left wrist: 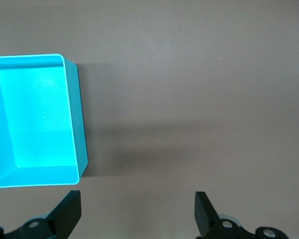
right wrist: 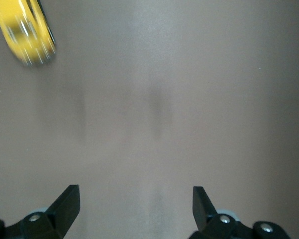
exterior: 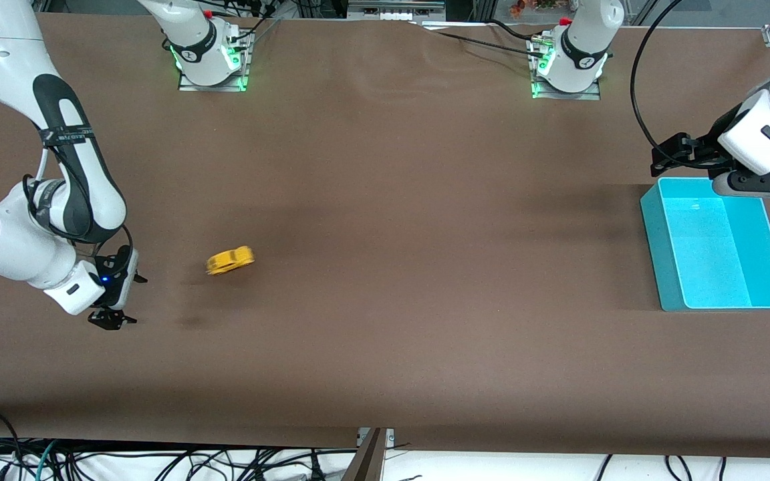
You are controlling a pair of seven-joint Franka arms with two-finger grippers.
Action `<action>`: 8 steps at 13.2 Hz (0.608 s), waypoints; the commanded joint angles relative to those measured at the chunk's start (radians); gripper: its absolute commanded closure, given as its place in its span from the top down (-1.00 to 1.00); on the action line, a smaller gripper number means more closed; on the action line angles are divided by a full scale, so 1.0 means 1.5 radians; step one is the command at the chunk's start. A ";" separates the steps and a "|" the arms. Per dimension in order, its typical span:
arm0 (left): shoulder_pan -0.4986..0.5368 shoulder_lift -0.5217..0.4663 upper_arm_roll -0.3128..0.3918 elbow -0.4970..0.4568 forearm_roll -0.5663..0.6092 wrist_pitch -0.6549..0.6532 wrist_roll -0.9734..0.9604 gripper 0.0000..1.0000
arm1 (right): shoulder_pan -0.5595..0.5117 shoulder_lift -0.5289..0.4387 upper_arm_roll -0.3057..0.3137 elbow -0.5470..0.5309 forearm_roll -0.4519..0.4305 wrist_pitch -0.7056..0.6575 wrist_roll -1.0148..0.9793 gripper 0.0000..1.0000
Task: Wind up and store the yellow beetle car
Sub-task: 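Open the right gripper, releasing the car to roll forward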
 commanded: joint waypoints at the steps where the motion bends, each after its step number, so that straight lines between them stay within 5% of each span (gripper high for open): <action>1: 0.001 0.009 -0.001 0.021 0.005 -0.013 0.000 1.00 | 0.003 0.007 0.001 0.012 0.010 -0.012 0.015 1.00; 8: 0.002 0.009 -0.001 0.020 0.006 -0.013 0.001 1.00 | 0.002 0.001 -0.001 0.012 0.010 -0.054 0.111 1.00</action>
